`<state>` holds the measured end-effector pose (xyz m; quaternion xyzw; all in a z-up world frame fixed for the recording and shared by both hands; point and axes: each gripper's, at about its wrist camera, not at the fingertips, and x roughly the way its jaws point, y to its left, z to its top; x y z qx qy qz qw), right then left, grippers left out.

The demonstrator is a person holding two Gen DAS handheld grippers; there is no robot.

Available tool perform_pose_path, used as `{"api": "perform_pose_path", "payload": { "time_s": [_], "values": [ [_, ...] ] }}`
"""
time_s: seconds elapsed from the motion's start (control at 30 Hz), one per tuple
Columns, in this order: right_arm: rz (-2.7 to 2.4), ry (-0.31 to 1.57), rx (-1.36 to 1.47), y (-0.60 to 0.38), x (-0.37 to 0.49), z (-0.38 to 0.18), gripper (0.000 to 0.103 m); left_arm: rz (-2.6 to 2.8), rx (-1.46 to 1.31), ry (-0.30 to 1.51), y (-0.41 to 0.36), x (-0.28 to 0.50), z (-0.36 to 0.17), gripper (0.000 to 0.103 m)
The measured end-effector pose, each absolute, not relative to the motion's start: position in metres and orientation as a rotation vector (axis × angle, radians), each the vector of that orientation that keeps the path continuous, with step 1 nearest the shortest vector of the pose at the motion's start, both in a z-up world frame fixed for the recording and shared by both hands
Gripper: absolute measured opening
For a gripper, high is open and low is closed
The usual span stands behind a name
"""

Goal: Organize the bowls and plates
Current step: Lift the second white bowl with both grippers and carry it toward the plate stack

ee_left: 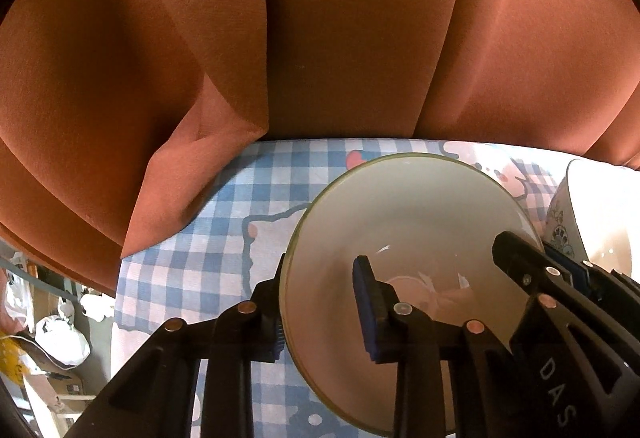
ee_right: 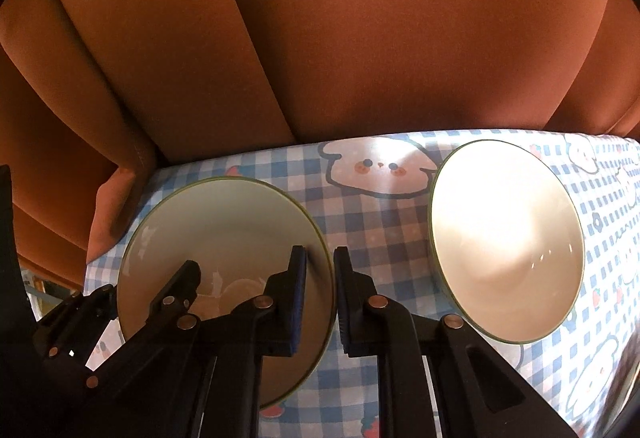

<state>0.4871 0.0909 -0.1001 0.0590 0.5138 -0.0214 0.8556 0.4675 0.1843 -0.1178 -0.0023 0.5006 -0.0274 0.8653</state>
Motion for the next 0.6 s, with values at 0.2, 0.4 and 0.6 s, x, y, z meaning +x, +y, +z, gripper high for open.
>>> {"api": "perform_pose_path", "payload": {
  "time_s": [0.2,0.4,0.6],
  "values": [
    [-0.048,1.091,0.117,0.092,0.482,-0.098,0.017,-0.058,-0.013,1.059,0.187,0.460,-0.114,0.028],
    [-0.049,1.097,0.128,0.091,0.469,-0.090,0.017,-0.062,-0.015,1.056,0.185,0.447,-0.106,0.028],
    [-0.059,1.102,0.137,0.084,0.443,-0.080,0.018,-0.075,-0.010,1.061,0.177,0.424,-0.100,0.028]
  ]
}}
